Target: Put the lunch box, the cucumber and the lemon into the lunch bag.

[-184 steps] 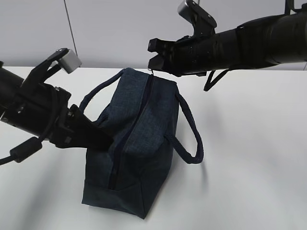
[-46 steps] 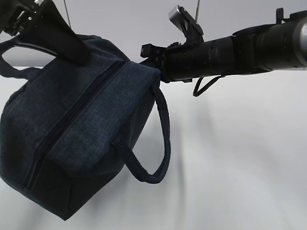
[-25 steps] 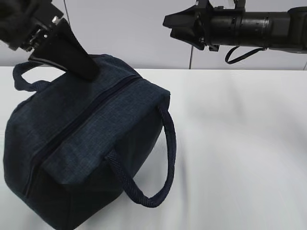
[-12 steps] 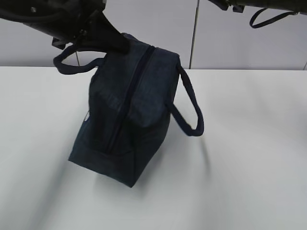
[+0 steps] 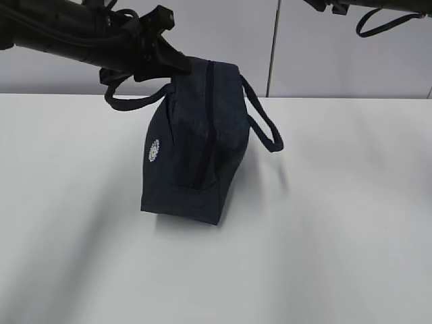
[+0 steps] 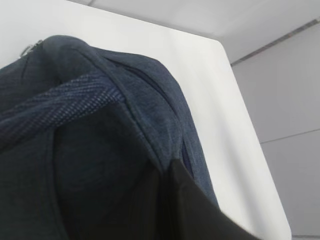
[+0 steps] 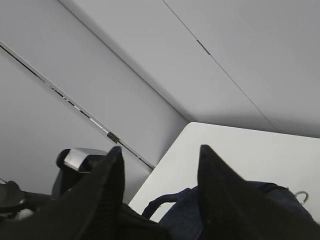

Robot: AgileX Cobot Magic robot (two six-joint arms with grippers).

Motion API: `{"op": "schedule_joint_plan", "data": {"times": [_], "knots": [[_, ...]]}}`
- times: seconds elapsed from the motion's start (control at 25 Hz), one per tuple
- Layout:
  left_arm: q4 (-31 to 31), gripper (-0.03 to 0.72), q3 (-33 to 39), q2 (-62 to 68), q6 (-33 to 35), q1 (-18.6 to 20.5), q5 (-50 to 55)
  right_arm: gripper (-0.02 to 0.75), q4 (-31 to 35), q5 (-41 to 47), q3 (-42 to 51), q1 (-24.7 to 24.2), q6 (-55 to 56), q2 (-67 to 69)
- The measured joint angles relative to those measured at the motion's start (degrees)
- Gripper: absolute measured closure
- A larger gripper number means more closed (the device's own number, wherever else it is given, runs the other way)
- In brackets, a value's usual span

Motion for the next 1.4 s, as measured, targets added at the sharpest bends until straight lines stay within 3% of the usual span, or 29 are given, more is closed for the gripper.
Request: {"op": "schedule_joint_plan", "data": {"times": [0.32, 0.64, 0.8, 1.12, 1.4], "knots": [[-2.4, 0.695, -0.2, 3.9, 0.4, 0.0, -2.0, 0.377, 0.0, 0.0, 0.0, 0.0, 0.0, 0.0], [0.8, 0.676, -0.2, 4.0, 0.5, 0.3, -1.6, 0.377, 0.0, 0.0, 0.0, 0.0, 0.0, 0.0], [2.9, 0.595, -0.2, 4.0, 0.5, 1.7, -0.1, 0.377, 0.0, 0.0, 0.0, 0.0, 0.0, 0.0], [4.1, 0.246, -0.2, 4.0, 0.5, 6.3, 5.8, 0.377, 0.0, -0.1, 0.0, 0.0, 0.0, 0.0], [5.3, 0.208, -0.2, 3.9, 0.6, 10.9, 12.3, 0.377, -0.4, -0.4, 0.0, 0.0, 0.0, 0.0]]}}
